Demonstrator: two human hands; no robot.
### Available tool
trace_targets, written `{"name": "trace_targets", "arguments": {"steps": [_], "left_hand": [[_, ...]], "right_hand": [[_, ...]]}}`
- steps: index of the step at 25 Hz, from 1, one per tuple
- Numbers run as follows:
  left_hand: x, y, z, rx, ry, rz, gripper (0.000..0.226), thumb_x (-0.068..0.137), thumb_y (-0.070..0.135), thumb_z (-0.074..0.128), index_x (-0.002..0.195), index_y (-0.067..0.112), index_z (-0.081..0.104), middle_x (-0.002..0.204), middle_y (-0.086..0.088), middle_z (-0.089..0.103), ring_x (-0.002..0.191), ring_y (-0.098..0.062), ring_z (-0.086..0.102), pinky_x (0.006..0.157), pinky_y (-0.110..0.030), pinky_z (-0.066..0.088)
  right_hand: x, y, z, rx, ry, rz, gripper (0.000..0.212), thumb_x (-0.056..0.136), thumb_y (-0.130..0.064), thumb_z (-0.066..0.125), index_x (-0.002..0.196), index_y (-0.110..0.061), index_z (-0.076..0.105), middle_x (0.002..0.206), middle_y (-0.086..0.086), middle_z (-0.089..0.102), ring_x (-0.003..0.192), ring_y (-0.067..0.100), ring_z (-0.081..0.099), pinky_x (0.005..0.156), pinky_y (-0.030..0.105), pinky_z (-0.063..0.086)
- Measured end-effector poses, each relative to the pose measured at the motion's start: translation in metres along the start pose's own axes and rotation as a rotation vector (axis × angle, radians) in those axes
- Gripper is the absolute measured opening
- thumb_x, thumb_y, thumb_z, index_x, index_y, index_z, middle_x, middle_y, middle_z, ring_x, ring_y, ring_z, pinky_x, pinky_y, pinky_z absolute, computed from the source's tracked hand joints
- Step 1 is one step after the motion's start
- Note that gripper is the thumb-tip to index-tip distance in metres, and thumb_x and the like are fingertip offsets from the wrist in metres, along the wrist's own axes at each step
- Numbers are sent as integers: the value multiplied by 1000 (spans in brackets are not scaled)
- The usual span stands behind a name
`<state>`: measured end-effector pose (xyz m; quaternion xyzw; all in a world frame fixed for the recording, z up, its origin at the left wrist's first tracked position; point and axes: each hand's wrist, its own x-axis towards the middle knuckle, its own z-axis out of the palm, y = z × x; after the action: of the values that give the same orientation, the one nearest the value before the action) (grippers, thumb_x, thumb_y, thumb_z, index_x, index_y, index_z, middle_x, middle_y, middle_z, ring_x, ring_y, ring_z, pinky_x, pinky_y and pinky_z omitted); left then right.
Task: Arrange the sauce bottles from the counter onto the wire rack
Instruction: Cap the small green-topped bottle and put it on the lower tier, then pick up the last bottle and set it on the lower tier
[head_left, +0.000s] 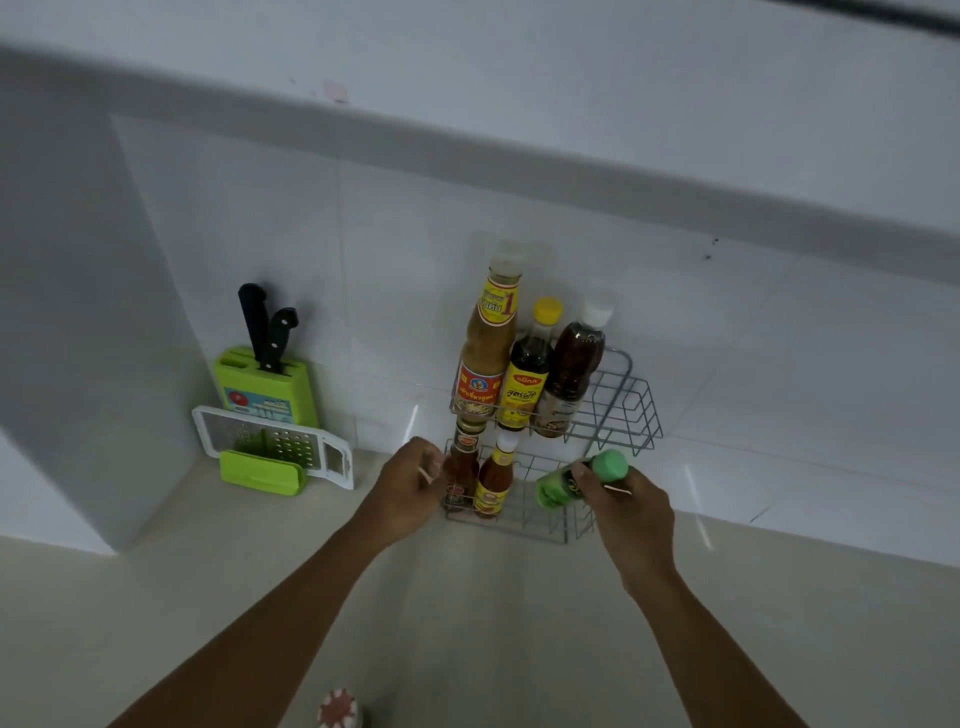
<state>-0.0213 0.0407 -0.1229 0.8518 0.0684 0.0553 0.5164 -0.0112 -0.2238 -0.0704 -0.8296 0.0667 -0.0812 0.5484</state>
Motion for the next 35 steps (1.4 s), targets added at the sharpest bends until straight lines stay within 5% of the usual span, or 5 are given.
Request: {"name": "trace_targets", "arguments": {"steps": [5, 8, 20, 31, 35], "left_hand": [[15, -52, 28, -164, -130, -346, 70, 84, -1, 61, 148, 15, 37, 150, -7, 44, 136, -26, 47, 96, -33, 48], [17, -66, 37, -204, -227, -426, 85, 83, 1, 61, 156, 18, 22, 161, -4, 30, 147, -21, 33, 114, -39, 38], [14, -73, 44, -250, -277, -384, 83, 84, -6, 54, 154, 29, 28, 159, 1, 35, 145, -22, 36, 104, -30, 40], [-10, -91, 15, -210, -199, -304, 60, 90, -7, 52, 138, 28, 51, 144, 1, 54, 122, -20, 60, 82, -18, 50], [-48, -106, -18, -153, -245, -214, 63, 84, -25, 44, 112, 28, 61, 117, -17, 68, 103, -31, 66, 77, -16, 53]], "right_hand": [[19, 29, 40, -128, 12, -68, 16, 84, -32, 80, 79, -42, 69, 83, -10, 72, 81, 3, 67, 70, 23, 51], [38, 41, 57, -203, -88, -88, 11, 83, -28, 81, 80, -35, 74, 76, -17, 68, 76, 6, 67, 66, 12, 48], [75, 69, 86, -512, -333, -81, 24, 73, -37, 87, 84, -17, 80, 74, -2, 75, 64, -1, 60, 50, 10, 34], [42, 87, 61, -644, -384, -36, 97, 65, -39, 92, 145, -13, 46, 138, 8, 54, 129, 27, 48, 108, 42, 40], [-12, 87, 55, -612, -247, -190, 75, 77, -24, 80, 143, -11, 47, 132, 11, 52, 123, 30, 52, 108, 46, 42]]}}
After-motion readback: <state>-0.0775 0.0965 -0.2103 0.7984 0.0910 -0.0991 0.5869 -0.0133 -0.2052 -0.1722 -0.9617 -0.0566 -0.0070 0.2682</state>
